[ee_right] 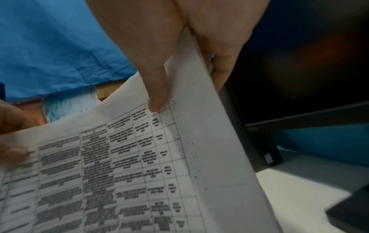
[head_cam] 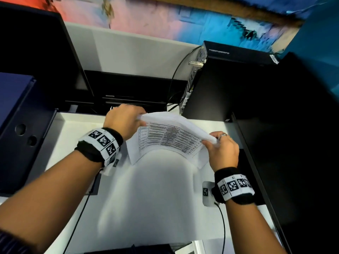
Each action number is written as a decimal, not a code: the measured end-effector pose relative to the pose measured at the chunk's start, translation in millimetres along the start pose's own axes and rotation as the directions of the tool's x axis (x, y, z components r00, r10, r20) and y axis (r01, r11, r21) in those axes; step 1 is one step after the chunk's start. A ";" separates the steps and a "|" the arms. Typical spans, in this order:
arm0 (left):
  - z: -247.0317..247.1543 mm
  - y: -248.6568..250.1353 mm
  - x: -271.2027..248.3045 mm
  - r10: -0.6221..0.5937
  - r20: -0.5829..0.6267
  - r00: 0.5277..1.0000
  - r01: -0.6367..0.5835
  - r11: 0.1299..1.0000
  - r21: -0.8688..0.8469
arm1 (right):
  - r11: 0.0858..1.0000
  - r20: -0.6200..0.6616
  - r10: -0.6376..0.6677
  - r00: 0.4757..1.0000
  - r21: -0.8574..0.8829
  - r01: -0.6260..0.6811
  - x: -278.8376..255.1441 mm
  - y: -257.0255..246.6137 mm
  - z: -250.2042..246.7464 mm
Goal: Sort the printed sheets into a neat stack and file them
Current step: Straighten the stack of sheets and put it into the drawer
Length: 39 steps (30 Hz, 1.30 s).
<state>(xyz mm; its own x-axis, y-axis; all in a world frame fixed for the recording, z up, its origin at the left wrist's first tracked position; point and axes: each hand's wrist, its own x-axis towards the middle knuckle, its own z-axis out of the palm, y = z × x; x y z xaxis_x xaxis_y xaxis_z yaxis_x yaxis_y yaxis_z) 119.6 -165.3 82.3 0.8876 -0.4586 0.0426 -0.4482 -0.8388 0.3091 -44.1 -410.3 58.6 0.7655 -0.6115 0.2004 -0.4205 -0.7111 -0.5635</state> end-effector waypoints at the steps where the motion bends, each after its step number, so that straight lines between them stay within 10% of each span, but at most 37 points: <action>1: -7.9 2.3 0.8 0.030 -0.013 0.999 -0.029 0.997 0.075 | 1.000 0.004 -0.001 1.000 -0.016 0.001 4.3 -4.0 -6.3; 9: -10.5 10.4 -2.3 0.078 0.270 0.960 -0.166 0.931 0.324 | 0.925 0.261 -0.004 0.965 -0.367 0.103 4.8 -15.1 -19.1; 24: 7.7 27.1 3.7 0.207 0.337 0.918 -0.311 0.904 0.293 | 0.967 -0.101 -0.239 0.966 0.061 0.246 -14.7 18.9 3.7; 34: -0.5 31.6 3.4 0.261 0.307 0.915 -0.350 0.892 0.285 | 0.933 0.122 -0.258 0.959 -0.225 0.279 2.7 6.1 -5.8; 39: 3.2 33.1 -6.8 0.229 0.290 0.929 -0.285 0.944 0.168 | 0.993 -0.003 -0.115 0.993 0.034 0.115 7.1 4.3 -4.3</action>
<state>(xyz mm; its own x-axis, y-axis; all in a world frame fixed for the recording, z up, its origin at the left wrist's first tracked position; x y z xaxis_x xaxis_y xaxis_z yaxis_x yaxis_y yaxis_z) 98.4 -190.9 89.2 0.6916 -0.7032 -0.1652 -0.6936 -0.7103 0.1199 -42.6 -419.2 61.1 0.8072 -0.5267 0.2665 -0.3127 -0.7645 -0.5637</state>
